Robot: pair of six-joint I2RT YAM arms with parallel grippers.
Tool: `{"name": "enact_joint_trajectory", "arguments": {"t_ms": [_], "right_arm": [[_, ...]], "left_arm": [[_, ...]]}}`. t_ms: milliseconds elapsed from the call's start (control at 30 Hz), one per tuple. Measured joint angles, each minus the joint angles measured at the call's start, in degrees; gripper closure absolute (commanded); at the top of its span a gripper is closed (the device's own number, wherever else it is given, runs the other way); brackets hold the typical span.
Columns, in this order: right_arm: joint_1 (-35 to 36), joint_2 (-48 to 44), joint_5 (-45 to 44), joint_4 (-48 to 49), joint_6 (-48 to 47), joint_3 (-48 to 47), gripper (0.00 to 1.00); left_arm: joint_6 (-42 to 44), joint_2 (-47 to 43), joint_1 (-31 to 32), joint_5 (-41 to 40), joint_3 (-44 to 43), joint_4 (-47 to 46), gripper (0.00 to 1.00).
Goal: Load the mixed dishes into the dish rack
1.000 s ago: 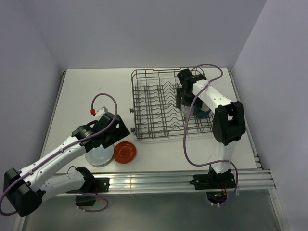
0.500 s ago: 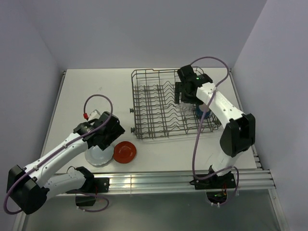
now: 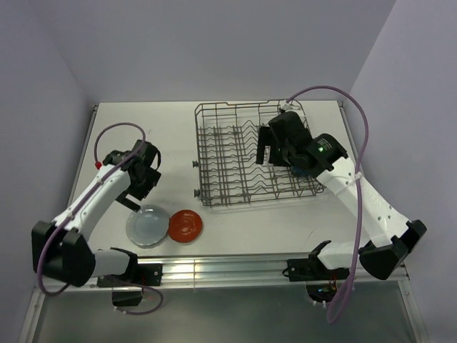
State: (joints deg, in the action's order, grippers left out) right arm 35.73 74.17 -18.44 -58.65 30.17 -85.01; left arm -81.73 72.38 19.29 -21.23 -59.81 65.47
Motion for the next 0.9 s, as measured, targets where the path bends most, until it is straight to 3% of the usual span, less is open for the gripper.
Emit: {"name": "enact_joint_trajectory", "arguments": {"t_ms": [267, 900], "right_arm": [[0.4, -4.0, -0.3, -1.1, 0.5, 2.2, 0.04], [0.4, -11.4, -0.5, -1.2, 0.4, 5.1, 0.04]], "left_arm": [[0.7, 16.8, -3.7, 2.6, -1.8, 4.4, 0.04], [1.7, 28.9, -5.1, 4.6, -3.9, 4.5, 0.04]]}}
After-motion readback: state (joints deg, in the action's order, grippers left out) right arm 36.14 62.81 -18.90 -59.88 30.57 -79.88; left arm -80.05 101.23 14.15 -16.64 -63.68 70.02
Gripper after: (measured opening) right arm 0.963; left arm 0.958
